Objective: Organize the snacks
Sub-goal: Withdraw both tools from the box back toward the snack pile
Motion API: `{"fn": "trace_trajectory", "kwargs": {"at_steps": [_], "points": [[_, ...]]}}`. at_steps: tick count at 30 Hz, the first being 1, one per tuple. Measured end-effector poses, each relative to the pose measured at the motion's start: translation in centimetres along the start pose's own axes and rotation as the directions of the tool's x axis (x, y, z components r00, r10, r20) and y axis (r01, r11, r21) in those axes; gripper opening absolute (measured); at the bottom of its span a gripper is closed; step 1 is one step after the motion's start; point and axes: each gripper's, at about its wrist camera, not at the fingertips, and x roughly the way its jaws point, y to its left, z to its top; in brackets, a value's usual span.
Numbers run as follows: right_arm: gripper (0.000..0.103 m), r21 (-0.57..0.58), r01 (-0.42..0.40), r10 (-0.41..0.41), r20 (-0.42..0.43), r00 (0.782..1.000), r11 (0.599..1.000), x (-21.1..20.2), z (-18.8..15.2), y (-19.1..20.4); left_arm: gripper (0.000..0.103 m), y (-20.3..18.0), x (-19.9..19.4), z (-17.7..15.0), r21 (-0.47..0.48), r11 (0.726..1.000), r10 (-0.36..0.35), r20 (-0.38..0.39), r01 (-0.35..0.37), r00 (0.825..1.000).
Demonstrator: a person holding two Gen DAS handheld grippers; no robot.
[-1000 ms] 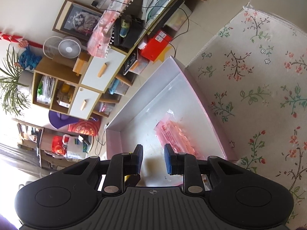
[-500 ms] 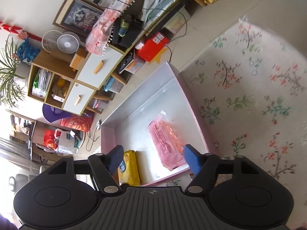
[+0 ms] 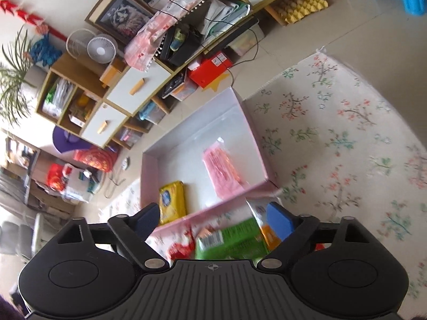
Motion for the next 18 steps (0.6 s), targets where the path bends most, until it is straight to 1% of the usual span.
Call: {"fn": "trace_trajectory", "kwargs": {"at_steps": [5, 10, 18], "points": [[0.091, -0.055, 0.018, -0.018, -0.016, 1.000, 0.998, -1.8, -2.0, 0.3, 0.103, 0.6, -2.3, -1.3, -0.012, 1.000, 0.005, -0.007, -0.005, 1.000], [0.092, -0.085, 0.041, -0.043, -0.012, 0.999, 0.996, -3.2, -3.7, -0.3, 0.103, 0.7, -4.2, -2.8, -0.003, 1.000, 0.016, -0.007, -0.016, 1.000], [0.092, -0.146, 0.083, -0.089, -0.037, 0.995, 0.986, -2.6, -6.0, -1.1, 0.103, 0.9, -4.3, -5.5, 0.008, 0.999, 0.036, -0.012, -0.035, 0.999]]}}
